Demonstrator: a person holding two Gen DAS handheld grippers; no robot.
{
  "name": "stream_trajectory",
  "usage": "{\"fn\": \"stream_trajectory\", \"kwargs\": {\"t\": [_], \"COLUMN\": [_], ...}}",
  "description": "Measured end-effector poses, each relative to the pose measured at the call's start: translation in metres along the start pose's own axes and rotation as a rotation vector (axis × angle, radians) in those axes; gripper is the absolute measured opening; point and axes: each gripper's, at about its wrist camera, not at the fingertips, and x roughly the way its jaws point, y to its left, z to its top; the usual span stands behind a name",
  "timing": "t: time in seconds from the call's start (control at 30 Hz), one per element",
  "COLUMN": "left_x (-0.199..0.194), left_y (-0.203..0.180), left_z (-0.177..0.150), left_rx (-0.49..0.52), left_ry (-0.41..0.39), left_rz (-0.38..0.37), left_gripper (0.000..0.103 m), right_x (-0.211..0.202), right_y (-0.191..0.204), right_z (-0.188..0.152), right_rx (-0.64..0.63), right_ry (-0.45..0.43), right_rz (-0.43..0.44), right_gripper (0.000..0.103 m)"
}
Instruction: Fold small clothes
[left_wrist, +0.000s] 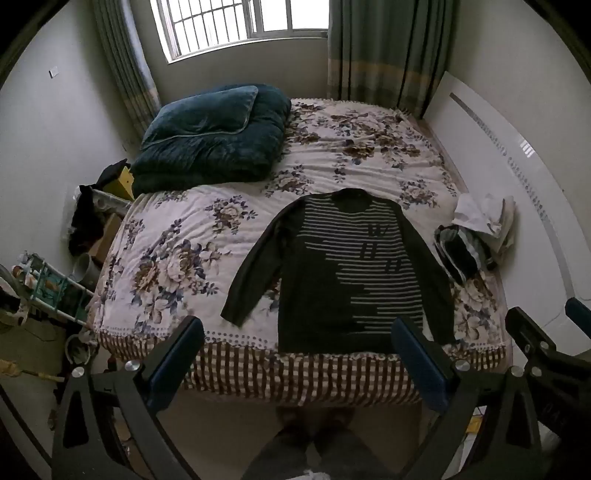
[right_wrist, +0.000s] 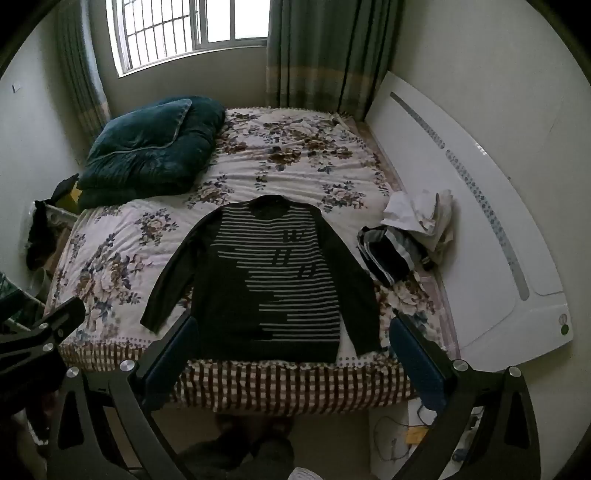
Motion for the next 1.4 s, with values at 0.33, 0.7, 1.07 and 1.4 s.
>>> {"fn": "stream_trajectory", "kwargs": {"t": [0.33,0.7,1.07,1.4], "left_x": [0.0,0.001,0.004,0.002], "left_y": [0.001,0.0,-0.001,0.001], "left_z": [0.0,-0.001,-0.015,-0.007], "left_rx": [-0.001,-0.005,-0.007,-0.011], "left_ry": [0.0,0.003,0.003,0.005], "left_rz": [-0.006,-0.002,-0.018,-0.018], "left_gripper": [0.103,0.103,0.103,0.103], "right_x": [-0.003,-0.002,-0.002,-0.004], "right_y": [-0.001,-0.003,-0.003,-0.003], "right_z": [0.0,0.001,0.001,0.001], "right_rx": [-0.001,-0.002,-0.006,-0.008], "right_ry": [-0.001,-0.002,-0.001,0.0], "right_rz": [0.0,-0.001,-0.001,-0.002], "right_gripper": [0.103,0.103,0.103,0.103]}}
